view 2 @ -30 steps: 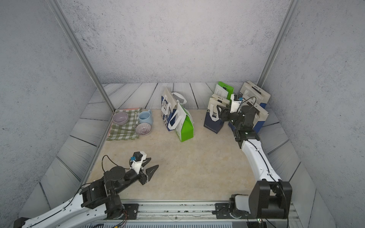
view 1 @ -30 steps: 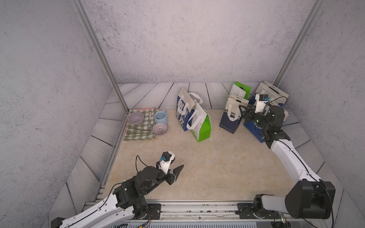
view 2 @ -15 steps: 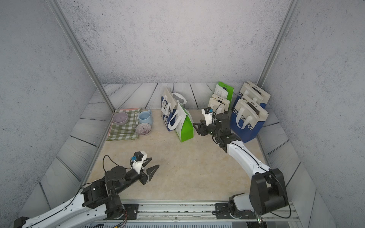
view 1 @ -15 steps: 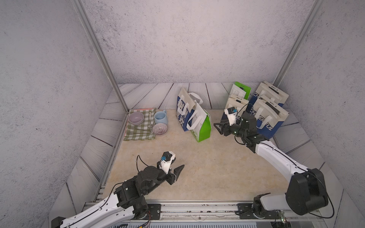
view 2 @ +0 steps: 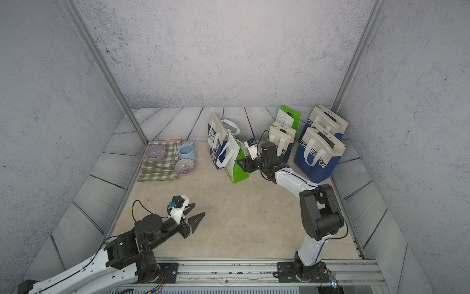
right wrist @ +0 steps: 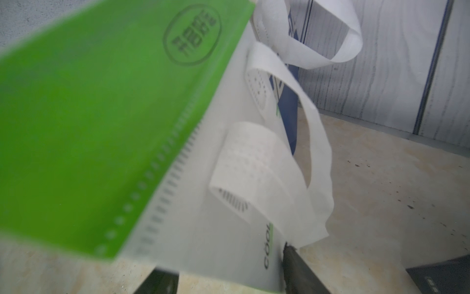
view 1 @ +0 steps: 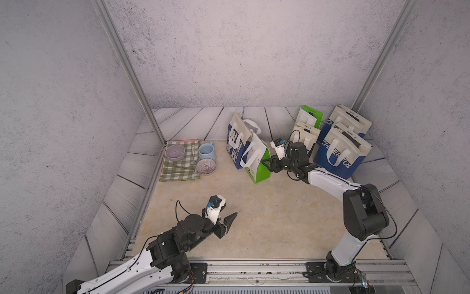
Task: Open the takeout bag
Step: Adjust the takeout bag at the center of the board.
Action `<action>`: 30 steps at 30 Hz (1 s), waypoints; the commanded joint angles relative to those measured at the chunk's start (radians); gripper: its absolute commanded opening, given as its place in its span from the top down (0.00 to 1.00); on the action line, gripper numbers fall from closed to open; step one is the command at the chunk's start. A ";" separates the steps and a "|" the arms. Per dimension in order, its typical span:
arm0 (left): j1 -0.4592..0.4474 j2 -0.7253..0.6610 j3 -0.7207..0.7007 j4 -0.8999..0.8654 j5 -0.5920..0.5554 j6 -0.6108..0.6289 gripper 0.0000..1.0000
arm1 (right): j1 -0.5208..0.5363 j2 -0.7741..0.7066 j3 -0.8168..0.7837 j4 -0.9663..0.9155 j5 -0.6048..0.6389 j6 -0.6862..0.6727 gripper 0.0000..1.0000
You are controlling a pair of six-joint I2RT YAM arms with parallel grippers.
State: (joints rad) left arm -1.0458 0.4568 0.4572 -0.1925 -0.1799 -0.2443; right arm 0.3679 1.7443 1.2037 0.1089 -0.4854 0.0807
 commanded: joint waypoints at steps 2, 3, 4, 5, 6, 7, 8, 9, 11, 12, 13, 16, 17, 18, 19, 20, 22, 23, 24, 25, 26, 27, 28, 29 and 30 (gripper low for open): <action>-0.004 -0.008 -0.002 -0.007 -0.010 -0.005 0.39 | 0.035 -0.017 0.003 0.013 -0.067 -0.019 0.37; -0.002 -0.009 -0.004 -0.007 -0.010 -0.006 0.39 | 0.047 -0.031 -0.012 0.023 -0.064 -0.012 0.37; -0.004 -0.008 -0.006 -0.005 -0.010 -0.006 0.39 | 0.058 -0.042 -0.025 0.036 -0.062 0.002 0.37; -0.004 -0.007 -0.008 -0.002 -0.011 -0.005 0.39 | 0.070 -0.052 -0.043 0.061 -0.063 0.030 0.37; -0.003 -0.006 -0.009 -0.001 -0.010 -0.006 0.39 | 0.077 -0.058 -0.056 0.081 -0.074 0.059 0.37; -0.003 -0.004 -0.008 0.001 -0.012 -0.006 0.39 | 0.085 -0.063 -0.069 0.104 -0.091 0.090 0.37; -0.004 -0.002 -0.008 0.000 -0.012 -0.006 0.39 | 0.094 -0.064 -0.079 0.125 -0.097 0.117 0.37; -0.004 -0.001 -0.008 0.000 -0.012 -0.006 0.39 | 0.103 -0.064 -0.085 0.135 -0.097 0.138 0.37; -0.003 -0.002 -0.008 -0.001 -0.013 -0.006 0.39 | 0.122 -0.064 -0.084 0.133 -0.085 0.159 0.37; -0.004 -0.001 -0.008 -0.004 -0.015 -0.006 0.39 | 0.128 -0.066 -0.084 0.133 -0.070 0.164 0.37; -0.002 -0.004 -0.009 -0.004 -0.015 -0.007 0.38 | 0.131 -0.068 -0.085 0.134 -0.048 0.169 0.37; -0.005 -0.008 -0.009 -0.010 -0.018 -0.010 0.38 | 0.134 -0.070 -0.084 0.126 0.010 0.179 0.37; -0.003 -0.009 -0.011 -0.010 -0.017 -0.010 0.39 | 0.134 -0.069 -0.084 0.122 0.023 0.173 0.37; -0.003 -0.011 -0.012 -0.010 -0.016 -0.011 0.38 | 0.133 -0.067 -0.083 0.117 0.036 0.169 0.37; -0.004 -0.014 -0.015 -0.009 -0.018 -0.012 0.39 | 0.134 -0.061 -0.077 0.106 0.056 0.160 0.37; -0.004 -0.014 -0.015 -0.009 -0.021 -0.011 0.39 | 0.133 -0.052 -0.068 0.088 0.071 0.148 0.37; -0.004 -0.016 -0.017 -0.011 -0.020 -0.013 0.39 | 0.133 -0.034 -0.053 0.064 0.103 0.129 0.36; -0.005 -0.017 -0.018 -0.011 -0.020 -0.014 0.39 | 0.133 -0.026 -0.045 0.050 0.124 0.120 0.36; -0.003 -0.016 -0.018 -0.011 -0.018 -0.015 0.39 | 0.133 -0.019 -0.039 0.040 0.140 0.110 0.36; -0.004 -0.016 -0.018 -0.012 -0.020 -0.015 0.39 | 0.132 -0.011 -0.031 0.036 0.157 0.104 0.36; -0.003 -0.016 -0.018 -0.011 -0.020 -0.015 0.39 | 0.133 -0.008 -0.030 0.041 0.165 0.105 0.36; -0.003 -0.016 -0.018 -0.011 -0.021 -0.013 0.39 | 0.132 -0.003 -0.032 0.046 0.176 0.108 0.36; -0.004 -0.014 -0.017 -0.011 -0.021 -0.013 0.39 | 0.132 0.000 -0.032 0.054 0.180 0.111 0.36; -0.004 -0.013 -0.017 -0.010 -0.022 -0.013 0.38 | 0.132 0.004 -0.030 0.065 0.173 0.113 0.37; -0.003 -0.012 -0.017 -0.011 -0.022 -0.012 0.39 | 0.133 0.008 -0.030 0.073 0.160 0.116 0.39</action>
State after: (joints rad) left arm -1.0458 0.4500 0.4496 -0.1993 -0.1917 -0.2520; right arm 0.5007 1.7329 1.1507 0.1772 -0.3504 0.2058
